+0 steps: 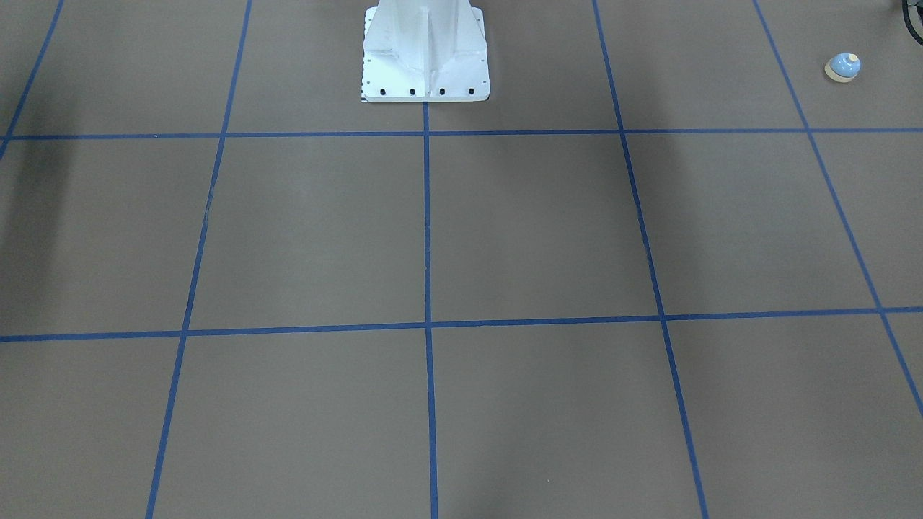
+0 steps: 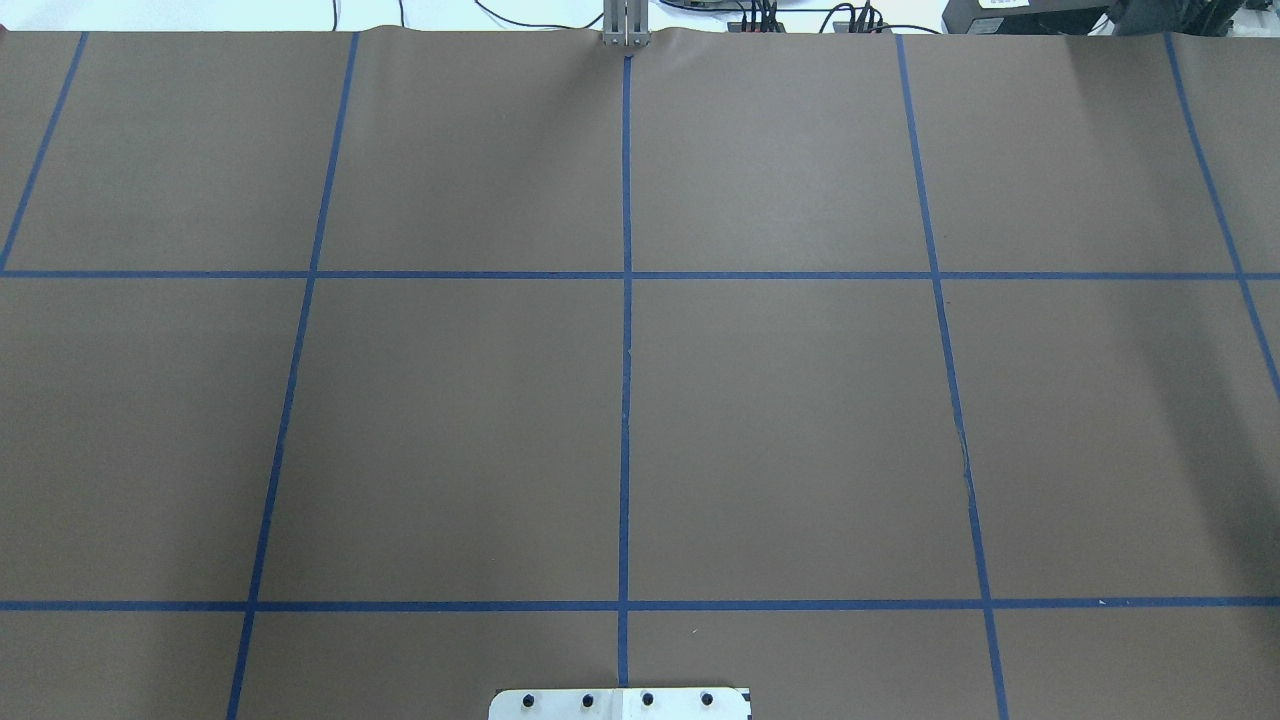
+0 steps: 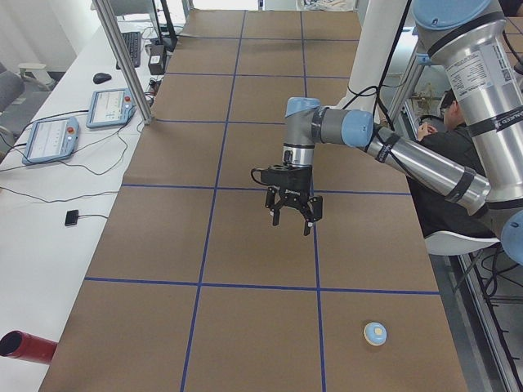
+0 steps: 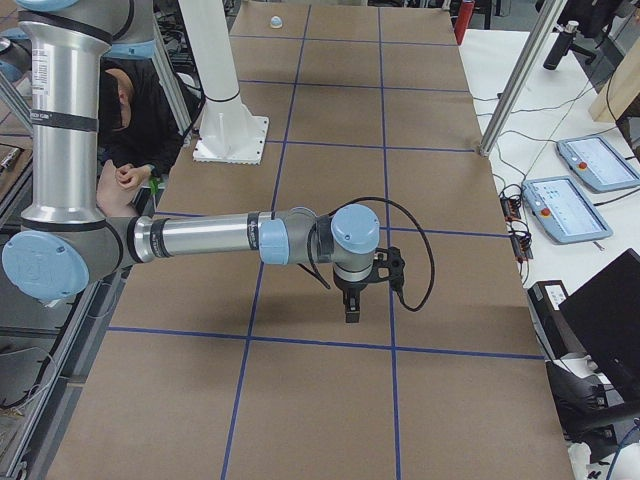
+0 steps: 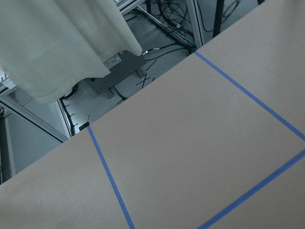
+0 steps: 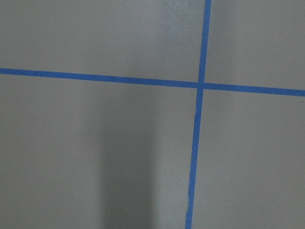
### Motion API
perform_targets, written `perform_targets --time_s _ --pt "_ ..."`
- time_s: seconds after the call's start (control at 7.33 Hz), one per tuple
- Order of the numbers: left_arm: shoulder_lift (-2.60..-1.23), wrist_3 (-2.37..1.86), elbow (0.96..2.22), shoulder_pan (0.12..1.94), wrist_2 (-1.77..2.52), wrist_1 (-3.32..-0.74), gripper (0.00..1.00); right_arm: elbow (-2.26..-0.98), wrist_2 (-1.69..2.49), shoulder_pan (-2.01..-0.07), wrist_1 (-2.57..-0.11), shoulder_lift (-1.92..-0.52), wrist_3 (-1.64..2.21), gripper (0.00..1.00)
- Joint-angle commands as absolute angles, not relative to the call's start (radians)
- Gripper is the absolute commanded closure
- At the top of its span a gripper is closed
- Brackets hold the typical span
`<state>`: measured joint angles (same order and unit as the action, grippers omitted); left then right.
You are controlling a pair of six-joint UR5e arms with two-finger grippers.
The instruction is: Place and press bell with both arms
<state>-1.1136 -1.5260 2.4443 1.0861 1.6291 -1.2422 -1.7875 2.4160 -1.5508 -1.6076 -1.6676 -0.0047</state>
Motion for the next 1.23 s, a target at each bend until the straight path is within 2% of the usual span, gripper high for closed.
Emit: perform_targets --time_s 0.0,0.14,0.41,0.82,1.09 --pt "-0.970 -1.641 2.372 1.068 1.603 -1.409 0.00 -1.793 2.416 -1.551 -1.608 -1.667 -0.005 0.00" --pt "-0.892 -1.704 2.359 1.068 1.601 -1.487 0.00 -1.807 2.418 -1.552 -1.608 -1.669 -0.005 0.00" --pt "-0.868 -1.791 2.315 1.051 1.563 -1.516 0.00 -1.836 2.418 -1.552 -1.609 -1.677 -0.005 0.00" --pt "-0.868 -2.055 2.310 0.753 1.566 -1.493 0.00 -1.855 2.418 -1.552 -1.612 -1.675 -0.003 0.00" --pt "-0.868 -2.213 2.271 0.661 1.565 -1.474 0.00 -1.856 2.416 -1.552 -1.611 -1.671 -0.003 0.00"
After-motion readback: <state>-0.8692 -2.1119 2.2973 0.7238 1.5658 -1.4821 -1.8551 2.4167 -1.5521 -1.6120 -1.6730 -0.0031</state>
